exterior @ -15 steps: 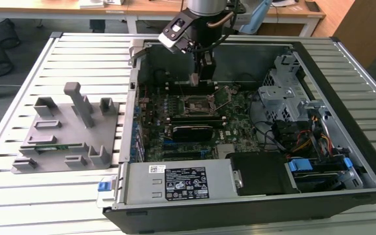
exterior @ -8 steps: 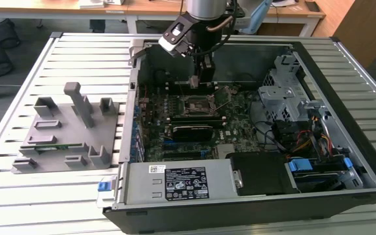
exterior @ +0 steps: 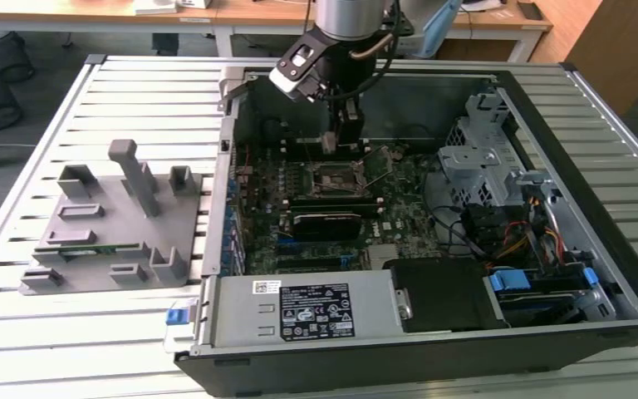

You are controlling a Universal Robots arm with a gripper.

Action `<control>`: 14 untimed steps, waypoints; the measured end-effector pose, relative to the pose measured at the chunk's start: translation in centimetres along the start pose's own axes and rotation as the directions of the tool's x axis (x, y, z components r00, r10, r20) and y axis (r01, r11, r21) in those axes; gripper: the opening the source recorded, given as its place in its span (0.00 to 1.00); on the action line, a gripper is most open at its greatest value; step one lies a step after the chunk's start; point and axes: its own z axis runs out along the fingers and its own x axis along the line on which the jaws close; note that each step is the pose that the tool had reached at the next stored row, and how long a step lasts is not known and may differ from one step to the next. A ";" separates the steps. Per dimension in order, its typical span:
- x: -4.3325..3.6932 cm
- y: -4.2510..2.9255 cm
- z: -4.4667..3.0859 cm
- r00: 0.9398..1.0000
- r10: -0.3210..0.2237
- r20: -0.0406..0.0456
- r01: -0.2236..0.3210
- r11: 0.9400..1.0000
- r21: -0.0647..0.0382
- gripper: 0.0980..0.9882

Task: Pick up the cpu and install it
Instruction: 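Place the cpu into insertion slot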

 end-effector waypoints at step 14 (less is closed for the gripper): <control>0.00 -0.05 1.13 1.000 0.008 0.000 -0.008 1.000 0.000 0.48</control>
